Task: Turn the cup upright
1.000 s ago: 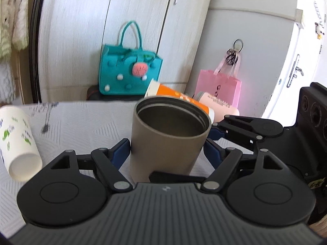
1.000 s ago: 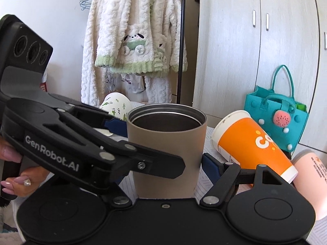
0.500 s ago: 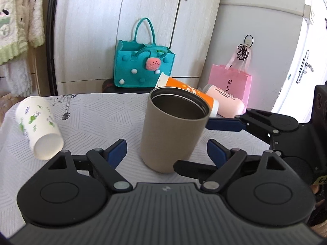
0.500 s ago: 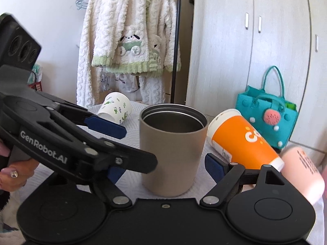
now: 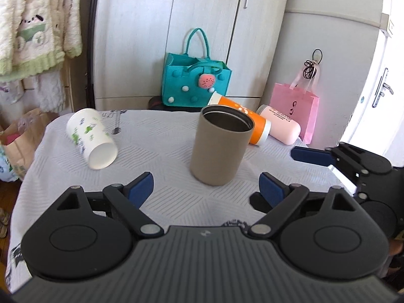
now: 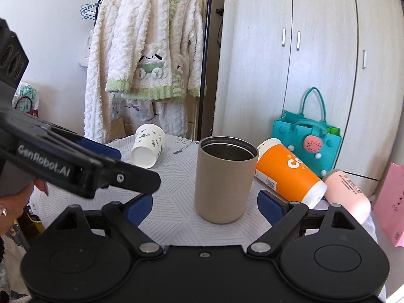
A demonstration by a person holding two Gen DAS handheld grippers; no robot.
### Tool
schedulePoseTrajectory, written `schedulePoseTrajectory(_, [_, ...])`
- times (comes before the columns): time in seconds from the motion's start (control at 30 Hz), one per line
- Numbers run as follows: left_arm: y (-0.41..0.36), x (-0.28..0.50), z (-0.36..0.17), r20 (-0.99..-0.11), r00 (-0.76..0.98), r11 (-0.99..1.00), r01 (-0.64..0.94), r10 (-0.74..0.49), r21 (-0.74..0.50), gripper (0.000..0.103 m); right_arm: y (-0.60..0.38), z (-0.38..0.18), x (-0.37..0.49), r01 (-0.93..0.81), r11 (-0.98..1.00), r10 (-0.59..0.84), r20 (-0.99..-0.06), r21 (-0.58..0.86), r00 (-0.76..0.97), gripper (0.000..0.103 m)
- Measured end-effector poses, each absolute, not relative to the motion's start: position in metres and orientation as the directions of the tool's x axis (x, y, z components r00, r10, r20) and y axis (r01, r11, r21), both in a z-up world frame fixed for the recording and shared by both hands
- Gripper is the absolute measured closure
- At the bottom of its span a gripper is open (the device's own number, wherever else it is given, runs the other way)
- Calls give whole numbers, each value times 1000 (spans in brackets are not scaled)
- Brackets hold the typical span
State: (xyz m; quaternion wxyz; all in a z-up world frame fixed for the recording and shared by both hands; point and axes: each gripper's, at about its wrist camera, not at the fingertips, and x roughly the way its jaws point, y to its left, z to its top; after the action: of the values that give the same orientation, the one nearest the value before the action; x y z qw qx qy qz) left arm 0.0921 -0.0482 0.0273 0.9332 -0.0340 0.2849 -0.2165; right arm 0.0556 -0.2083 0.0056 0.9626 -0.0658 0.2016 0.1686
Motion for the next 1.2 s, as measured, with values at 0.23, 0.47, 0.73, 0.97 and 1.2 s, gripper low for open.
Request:
schedulePoseTrajectory(0.23, [-32,68,36,-505,765,916,358,-400,-182,12,-204,18,30,-305,952,265,-409,-34,873,9])
schedulePoseTrajectory(0.47, [-27,41,37,-491,799,937,318,-346,-143,12,-217,18,21,-220,974,222,-432,54,874,7])
schedulePoseTrajectory(0.73, [-25,21,37,-470,812,937,323,-346,-130,10,-221,16,-1,-129,992,119,-393,1,912,7])
schedulePoseTrajectory(0.97, [-27,10,37,-445,831,942,309,-333,-128,5,-214,16,-10,-65,998,49,-392,-27,918,2])
schedulePoseTrajectory(1.2, [-25,10,30,-453,836,951,271,-310,-150,0,-214,16,-13,-1,1000,9,-406,21,914,0])
